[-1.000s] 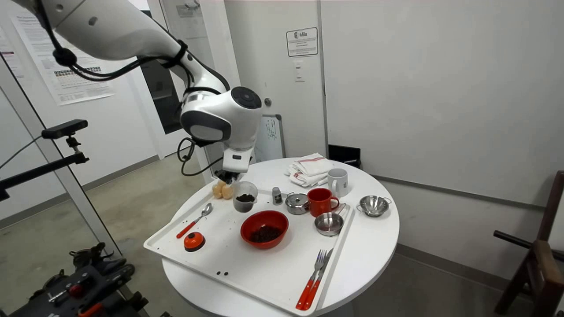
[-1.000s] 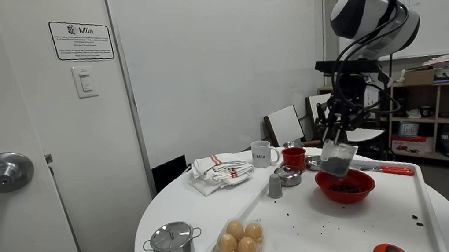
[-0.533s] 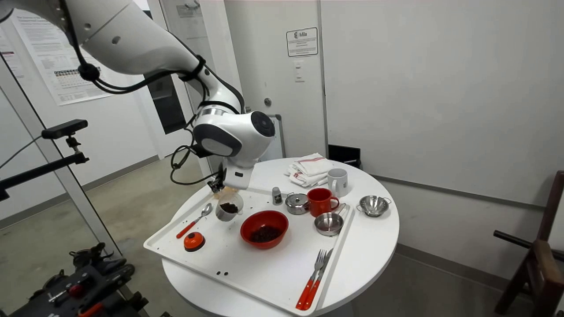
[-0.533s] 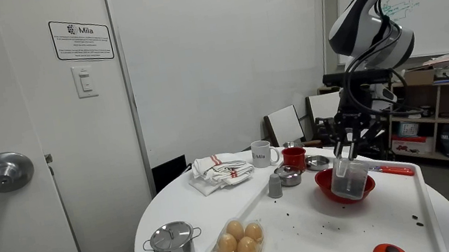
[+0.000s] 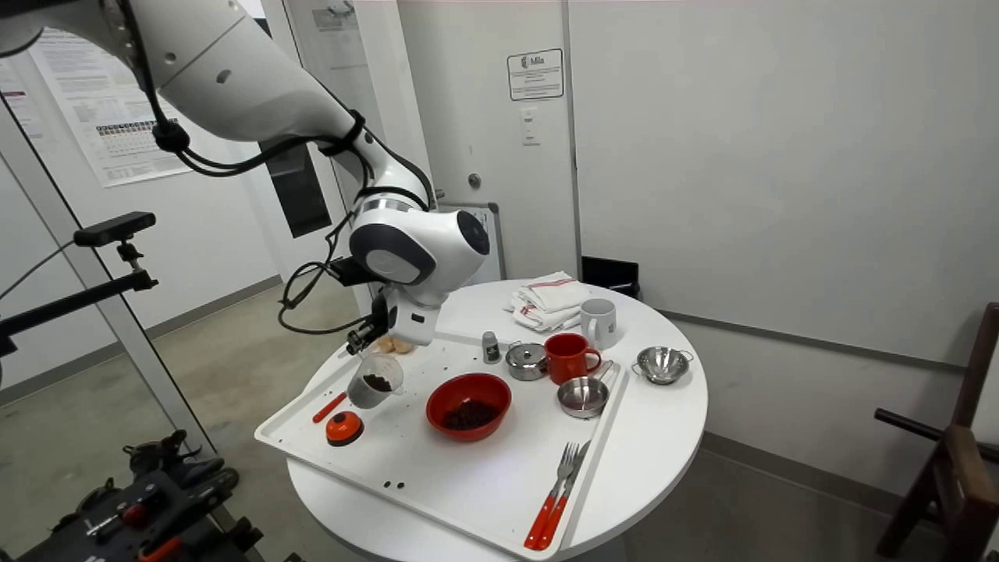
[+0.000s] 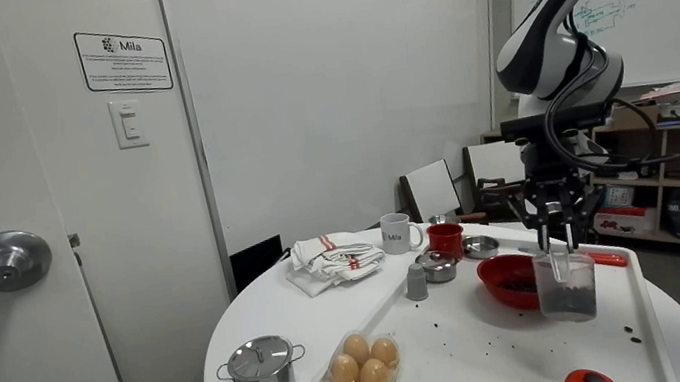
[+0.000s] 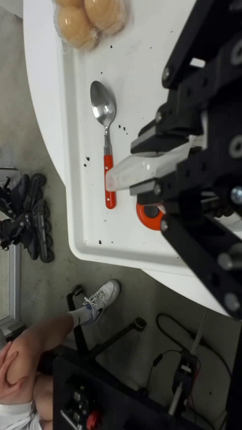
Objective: Pour some of the things in the jug into the red bowl
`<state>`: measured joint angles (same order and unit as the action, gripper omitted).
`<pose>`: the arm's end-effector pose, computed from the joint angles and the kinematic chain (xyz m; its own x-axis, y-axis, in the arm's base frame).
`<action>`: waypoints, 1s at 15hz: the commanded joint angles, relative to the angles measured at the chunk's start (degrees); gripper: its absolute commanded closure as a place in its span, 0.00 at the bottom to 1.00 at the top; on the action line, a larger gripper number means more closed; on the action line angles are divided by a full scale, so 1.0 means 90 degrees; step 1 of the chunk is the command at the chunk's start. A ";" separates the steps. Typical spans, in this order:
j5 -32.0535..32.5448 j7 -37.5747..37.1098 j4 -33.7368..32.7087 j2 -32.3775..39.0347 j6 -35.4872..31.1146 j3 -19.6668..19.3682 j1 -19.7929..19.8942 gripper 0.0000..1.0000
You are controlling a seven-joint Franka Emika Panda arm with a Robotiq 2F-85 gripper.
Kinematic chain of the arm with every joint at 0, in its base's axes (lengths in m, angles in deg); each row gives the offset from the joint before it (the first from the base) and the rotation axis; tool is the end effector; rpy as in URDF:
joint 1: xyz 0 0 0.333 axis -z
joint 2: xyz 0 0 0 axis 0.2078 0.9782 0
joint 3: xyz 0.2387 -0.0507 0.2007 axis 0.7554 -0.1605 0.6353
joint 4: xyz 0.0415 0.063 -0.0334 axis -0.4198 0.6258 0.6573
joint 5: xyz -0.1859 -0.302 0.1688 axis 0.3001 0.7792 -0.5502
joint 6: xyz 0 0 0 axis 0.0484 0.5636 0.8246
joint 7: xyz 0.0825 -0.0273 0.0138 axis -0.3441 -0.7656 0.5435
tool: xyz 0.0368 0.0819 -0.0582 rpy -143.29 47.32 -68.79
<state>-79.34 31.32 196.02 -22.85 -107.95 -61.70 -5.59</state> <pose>0.5201 -0.0366 0.1658 -0.0097 -0.6492 -0.7606 -0.9794 -0.1473 0.1382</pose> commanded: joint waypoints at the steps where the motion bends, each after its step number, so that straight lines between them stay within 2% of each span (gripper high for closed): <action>1: -0.0013 0.0123 -0.0425 0.0124 0.0785 -0.0211 0.0123 0.89; 7: -0.0179 0.0019 -0.1108 0.0213 0.1437 -0.0478 0.0367 0.89; 15: -0.0406 0.0144 -0.2372 0.0884 0.3351 -0.0517 0.0784 0.89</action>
<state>-81.22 31.49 179.89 -18.59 -83.82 -66.10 0.16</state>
